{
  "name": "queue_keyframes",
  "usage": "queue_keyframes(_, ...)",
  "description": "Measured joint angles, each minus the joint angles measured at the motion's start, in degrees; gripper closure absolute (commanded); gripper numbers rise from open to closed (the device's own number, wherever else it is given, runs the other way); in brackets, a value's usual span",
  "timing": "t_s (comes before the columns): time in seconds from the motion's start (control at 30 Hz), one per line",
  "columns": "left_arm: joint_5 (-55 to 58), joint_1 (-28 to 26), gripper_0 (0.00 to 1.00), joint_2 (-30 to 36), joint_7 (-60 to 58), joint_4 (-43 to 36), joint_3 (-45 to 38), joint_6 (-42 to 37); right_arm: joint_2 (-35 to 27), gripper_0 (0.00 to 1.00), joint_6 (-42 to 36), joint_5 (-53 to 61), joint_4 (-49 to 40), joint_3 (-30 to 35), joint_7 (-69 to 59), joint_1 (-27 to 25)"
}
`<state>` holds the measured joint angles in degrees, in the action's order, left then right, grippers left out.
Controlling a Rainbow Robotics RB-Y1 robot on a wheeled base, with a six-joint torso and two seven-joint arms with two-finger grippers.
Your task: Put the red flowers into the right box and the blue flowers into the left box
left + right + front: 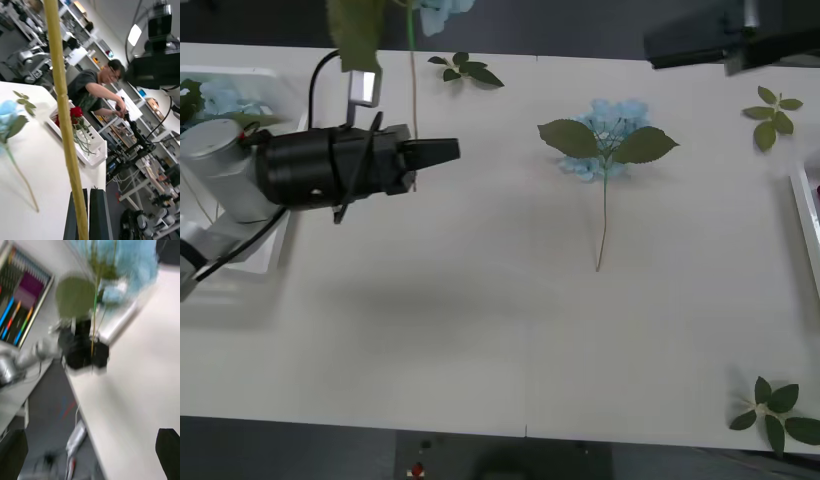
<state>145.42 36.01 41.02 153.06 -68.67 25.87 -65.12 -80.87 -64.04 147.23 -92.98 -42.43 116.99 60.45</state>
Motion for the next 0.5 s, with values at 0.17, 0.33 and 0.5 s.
queue_keyframes(0.17, 5.51, -3.92, 1.00, 9.30, 0.00, -0.38, -0.33, 0.24, 0.37, 0.00, -14.26, -8.47, 9.67, 3.59, -8.58, 0.88)
queue_keyframes(0.33, 9.33, -7.25, 1.00, 17.92, 0.00, -0.47, -0.66, 4.18, 5.40, 0.00, -22.21, -26.45, 11.15, 5.60, -27.01, 0.90)
queue_keyframes(0.5, 10.01, -10.06, 1.00, 25.25, 0.00, -0.55, -0.65, 10.95, 12.28, 0.00, -21.54, -40.15, 9.85, 5.28, -35.96, 0.90)
